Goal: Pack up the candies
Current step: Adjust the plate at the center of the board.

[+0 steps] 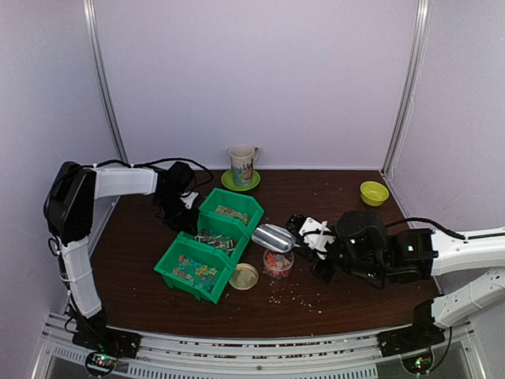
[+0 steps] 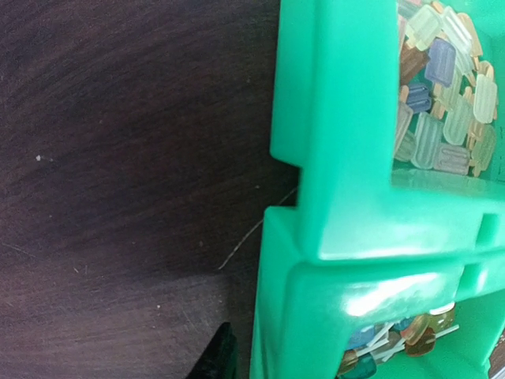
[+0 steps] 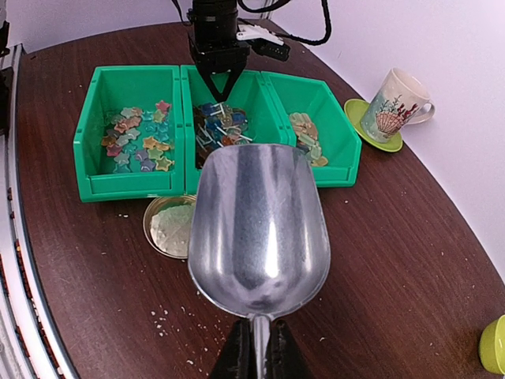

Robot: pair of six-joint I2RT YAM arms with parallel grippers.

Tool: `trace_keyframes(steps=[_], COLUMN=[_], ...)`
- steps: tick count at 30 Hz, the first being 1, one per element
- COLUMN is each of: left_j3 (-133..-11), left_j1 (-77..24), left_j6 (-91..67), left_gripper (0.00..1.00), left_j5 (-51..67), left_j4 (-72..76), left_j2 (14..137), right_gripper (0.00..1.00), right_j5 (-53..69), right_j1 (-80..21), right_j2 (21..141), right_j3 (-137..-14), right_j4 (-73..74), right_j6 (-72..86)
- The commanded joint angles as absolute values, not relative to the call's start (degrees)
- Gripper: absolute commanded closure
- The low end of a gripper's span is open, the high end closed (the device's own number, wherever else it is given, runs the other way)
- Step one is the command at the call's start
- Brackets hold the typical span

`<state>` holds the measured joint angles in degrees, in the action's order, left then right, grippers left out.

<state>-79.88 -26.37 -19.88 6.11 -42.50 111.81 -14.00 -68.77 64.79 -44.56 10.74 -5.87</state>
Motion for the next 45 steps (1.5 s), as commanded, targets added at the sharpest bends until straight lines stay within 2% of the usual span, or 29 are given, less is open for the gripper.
trace_keyframes(steps=[1, 13, 20, 33, 39, 45], left_j3=[-79.2, -79.0, -79.3, -73.3, -65.9, -56.0], left_j1=[-26.6, -26.9, -27.0, -27.3, -25.8, -23.6], left_j6=[-19.6, -19.3, -19.5, -23.1, -23.6, -30.9], left_gripper=[0.80, 0.81, 1.00, 1.00, 1.00, 1.00], left_j5=[5.3, 5.6, 5.1, 10.3, 19.3, 40.4], left_j4=[-41.5, -41.5, -41.8, -39.2, -32.4, -14.9], left_j2=[112.9, 114.4, 113.7, 101.8, 95.2, 90.6], right_gripper=[1.00, 1.00, 1.00, 1.00, 1.00, 1.00], right_j5=[-13.4, -13.0, -12.8, -14.5, -11.9, -8.4], right_j1=[-69.0, -68.9, -69.0, -69.0, -69.0, -69.0], right_j2=[65.7, 66.9, 68.5, 74.4, 72.2, 68.2], right_j3=[-46.9, -49.0, -51.5, -64.5, -65.1, -65.9], right_j4=[11.6, 13.9, 16.3, 28.5, 28.6, 28.1], right_j6=[-5.9, -6.2, -6.6, -5.5, -3.5, -2.6])
